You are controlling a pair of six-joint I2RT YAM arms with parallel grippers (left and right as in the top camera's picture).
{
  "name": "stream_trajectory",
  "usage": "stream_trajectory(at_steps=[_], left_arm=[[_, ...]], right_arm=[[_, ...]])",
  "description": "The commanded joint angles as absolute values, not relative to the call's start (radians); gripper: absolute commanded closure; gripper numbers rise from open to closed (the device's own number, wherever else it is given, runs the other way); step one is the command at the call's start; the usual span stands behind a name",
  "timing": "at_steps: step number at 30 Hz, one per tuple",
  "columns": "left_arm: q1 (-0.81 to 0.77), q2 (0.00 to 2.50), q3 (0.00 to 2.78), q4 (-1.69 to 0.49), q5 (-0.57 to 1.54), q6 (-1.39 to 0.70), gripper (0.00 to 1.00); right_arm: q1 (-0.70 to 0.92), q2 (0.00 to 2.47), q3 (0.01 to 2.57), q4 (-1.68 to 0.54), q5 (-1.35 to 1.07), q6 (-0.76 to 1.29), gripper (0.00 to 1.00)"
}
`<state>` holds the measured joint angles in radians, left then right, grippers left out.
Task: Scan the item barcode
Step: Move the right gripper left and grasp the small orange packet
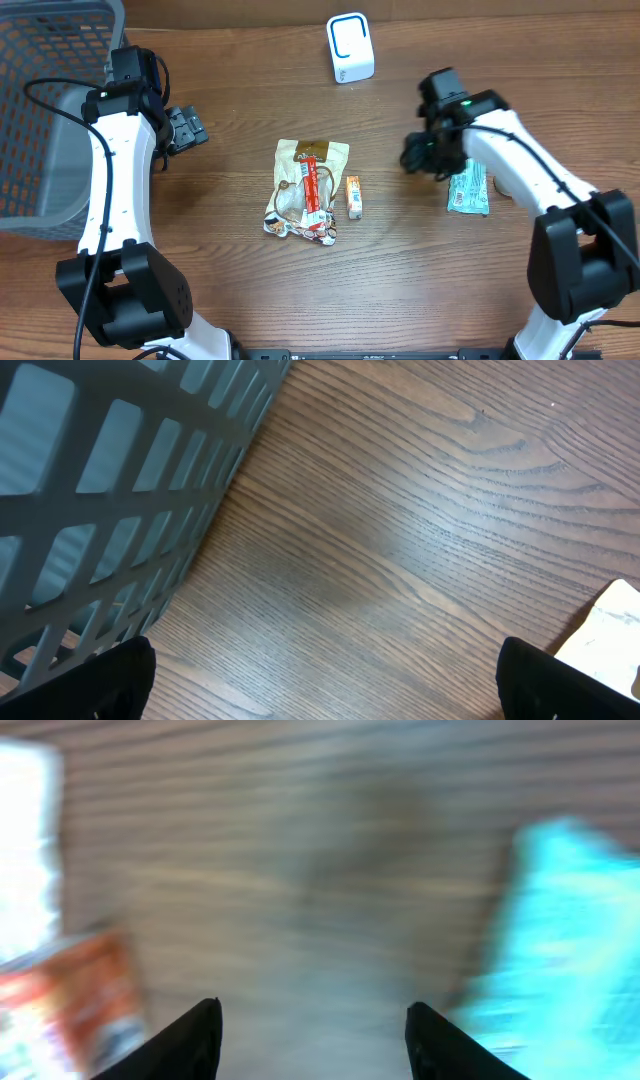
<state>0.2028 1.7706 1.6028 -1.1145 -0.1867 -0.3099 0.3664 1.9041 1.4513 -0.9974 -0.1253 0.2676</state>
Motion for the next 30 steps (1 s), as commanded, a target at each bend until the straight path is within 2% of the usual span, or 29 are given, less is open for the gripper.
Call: stream_trajectory(at_steps=[1, 6, 14, 25, 30], left_arm=[[0.196, 1.745, 1.618, -1.114, -0.183, -0.292, 0.00], [0.196, 1.745, 1.618, -1.114, -0.183, -0.292, 0.00], [0.189, 1.745, 1.618, -1.114, -0.183, -0.292, 0.00], [0.188, 1.745, 1.618, -1.114, -0.183, -0.292, 0.00], [0.189, 1.745, 1.618, -1.114, -0.183, -0.292, 0.00]], right_arm=[[0.447, 1.872, 1.472, -0.980, -0.237, 0.359, 0.40], [0.578, 1.873, 1.461, -0.915, -0.187, 0.394, 0.40], [0.726, 1.874, 1.427, -0.854, 0.158, 0.506, 0.40], [0.756, 1.875, 1.350, -0.795, 0.165, 0.580, 0.40], [0.752, 1.875, 1.341, -0.848, 0.297, 0.580, 0.40]])
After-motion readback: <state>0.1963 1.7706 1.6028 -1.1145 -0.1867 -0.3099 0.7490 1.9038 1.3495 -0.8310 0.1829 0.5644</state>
